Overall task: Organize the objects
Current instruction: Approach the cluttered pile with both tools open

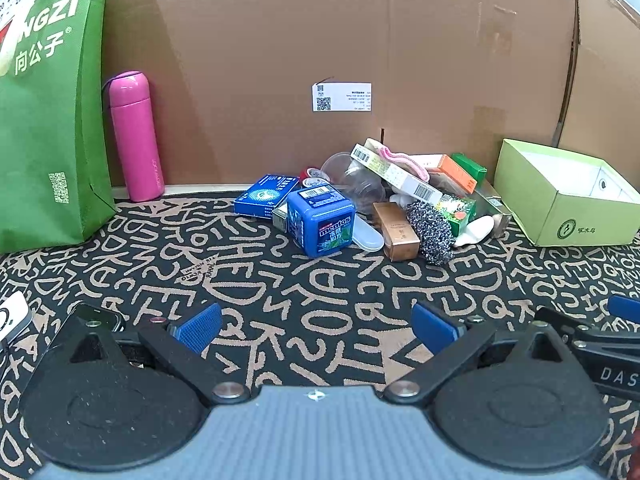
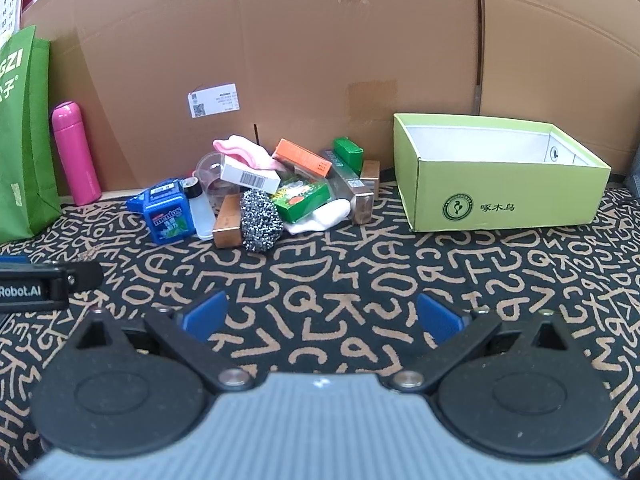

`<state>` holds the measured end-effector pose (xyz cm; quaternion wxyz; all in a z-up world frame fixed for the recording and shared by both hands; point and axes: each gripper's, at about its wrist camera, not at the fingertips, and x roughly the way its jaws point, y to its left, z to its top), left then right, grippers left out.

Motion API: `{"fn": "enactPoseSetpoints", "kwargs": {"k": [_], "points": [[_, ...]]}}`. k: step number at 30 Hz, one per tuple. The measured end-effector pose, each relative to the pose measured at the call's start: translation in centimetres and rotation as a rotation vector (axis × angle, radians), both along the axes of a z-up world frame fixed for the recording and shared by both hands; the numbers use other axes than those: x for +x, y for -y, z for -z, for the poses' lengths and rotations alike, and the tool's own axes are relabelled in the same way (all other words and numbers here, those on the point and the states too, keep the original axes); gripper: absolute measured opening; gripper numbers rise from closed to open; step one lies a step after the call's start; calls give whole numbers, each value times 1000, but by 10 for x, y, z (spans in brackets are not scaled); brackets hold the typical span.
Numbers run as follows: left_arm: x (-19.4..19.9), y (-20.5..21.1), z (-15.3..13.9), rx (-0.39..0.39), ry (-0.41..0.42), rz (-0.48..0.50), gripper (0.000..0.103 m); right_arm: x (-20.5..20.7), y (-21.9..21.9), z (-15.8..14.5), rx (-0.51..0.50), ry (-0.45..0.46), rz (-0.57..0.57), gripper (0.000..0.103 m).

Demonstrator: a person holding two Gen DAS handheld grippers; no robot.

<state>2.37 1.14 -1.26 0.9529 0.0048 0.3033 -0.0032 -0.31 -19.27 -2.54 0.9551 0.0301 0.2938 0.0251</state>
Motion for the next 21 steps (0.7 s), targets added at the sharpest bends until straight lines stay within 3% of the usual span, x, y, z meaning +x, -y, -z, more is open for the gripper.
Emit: {"fn": "enactPoseSetpoints", "kwargs": {"k": [21], "points": [[31,-12,11,-2,-54,-9,103,30,-16,13,-16,-51,-22,103]]}}
